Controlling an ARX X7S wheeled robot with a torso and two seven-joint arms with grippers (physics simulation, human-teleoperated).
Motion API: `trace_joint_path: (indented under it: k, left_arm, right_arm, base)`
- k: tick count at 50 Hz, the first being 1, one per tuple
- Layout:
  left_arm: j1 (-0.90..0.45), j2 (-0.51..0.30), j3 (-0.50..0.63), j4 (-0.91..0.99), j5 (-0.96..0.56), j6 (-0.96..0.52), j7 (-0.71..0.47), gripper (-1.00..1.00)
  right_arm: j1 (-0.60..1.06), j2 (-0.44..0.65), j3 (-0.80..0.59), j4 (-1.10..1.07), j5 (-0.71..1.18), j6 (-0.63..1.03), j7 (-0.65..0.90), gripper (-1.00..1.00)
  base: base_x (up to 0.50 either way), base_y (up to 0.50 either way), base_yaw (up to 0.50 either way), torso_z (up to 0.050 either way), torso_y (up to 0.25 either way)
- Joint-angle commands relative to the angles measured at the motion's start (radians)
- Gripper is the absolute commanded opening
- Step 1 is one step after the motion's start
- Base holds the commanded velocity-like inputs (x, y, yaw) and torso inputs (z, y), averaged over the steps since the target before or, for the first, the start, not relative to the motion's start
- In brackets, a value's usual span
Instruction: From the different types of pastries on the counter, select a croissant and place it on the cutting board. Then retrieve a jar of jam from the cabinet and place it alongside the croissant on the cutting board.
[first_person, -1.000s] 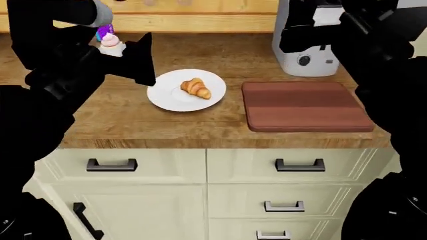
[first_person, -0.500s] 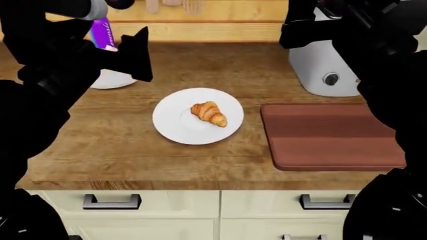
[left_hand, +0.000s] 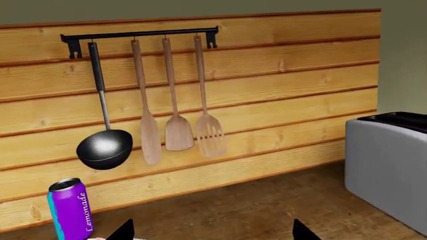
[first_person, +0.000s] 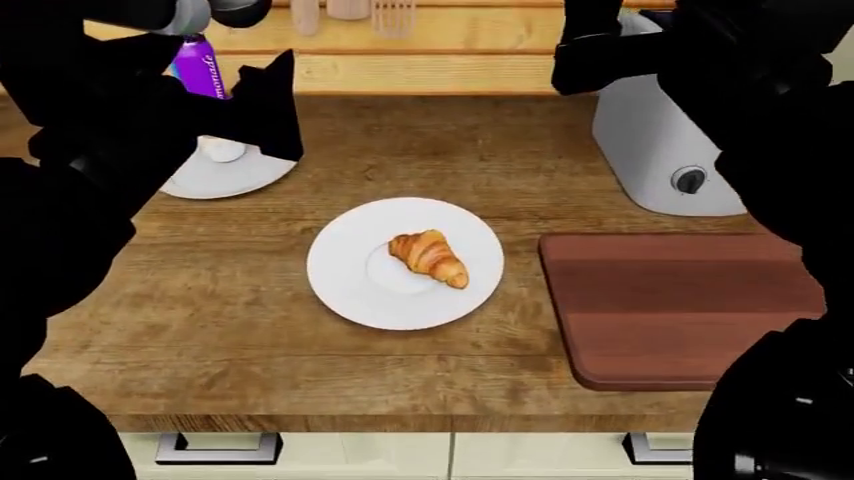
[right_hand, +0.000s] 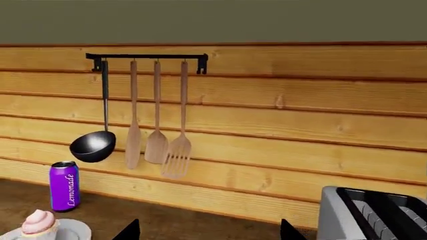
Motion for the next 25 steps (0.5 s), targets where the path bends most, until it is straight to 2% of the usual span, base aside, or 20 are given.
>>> trace_joint_path:
  k: [1, 3, 8, 10, 16, 22, 25]
  left_arm:
    - [-0.068, 0.015, -0.058, 0.014, -0.055, -0.11, -0.023, 1.0]
    - [-0.101, -0.024, -0.085, -0.029, -0.263, -0.121, -0.178, 1.0]
    - [-0.215, -0.172, -0.105, -0.225, -1.011, -0.109, -0.8, 1.0]
    - [-0.243, -0.228, -0.065, -0.277, -1.195, -0.069, -0.948, 1.0]
    - [-0.274, -0.373, 0.048, -0.299, -1.543, 0.084, -1.176, 1.0]
    - [-0.262, -0.524, 0.081, -0.236, -1.786, 0.221, -1.29, 1.0]
    - [-0.266, -0.566, 0.08, -0.217, -1.843, 0.258, -1.309, 1.0]
  right_arm:
    - [0.188, 0.008, -0.111, 0.198, 0.075, 0.107, -0.102, 1.0]
    - [0.247, 0.001, -0.162, 0.306, 0.071, 0.086, -0.14, 1.0]
    - [0.344, -0.021, -0.33, 0.559, 0.047, 0.006, -0.257, 1.0]
    - [0.36, -0.032, -0.39, 0.631, 0.03, -0.032, -0.292, 1.0]
    - [0.378, -0.078, -0.497, 0.8, -0.001, -0.099, -0.357, 1.0]
    - [0.371, -0.113, -0.553, 0.915, -0.026, -0.153, -0.386, 1.0]
    - [0.364, -0.129, -0.584, 0.953, -0.034, -0.164, -0.399, 1.0]
  base:
    - [0.0, 0.0, 0.0, 0.0, 0.0]
    - [0.0, 0.0, 0.0, 0.0, 0.0]
    - [0.0, 0.0, 0.0, 0.0, 0.0]
    - [0.0, 0.0, 0.0, 0.0, 0.0]
    - [0.0, 0.0, 0.0, 0.0, 0.0]
    - [0.0, 0.0, 0.0, 0.0, 0.0]
    - [0.0, 0.0, 0.0, 0.0, 0.0]
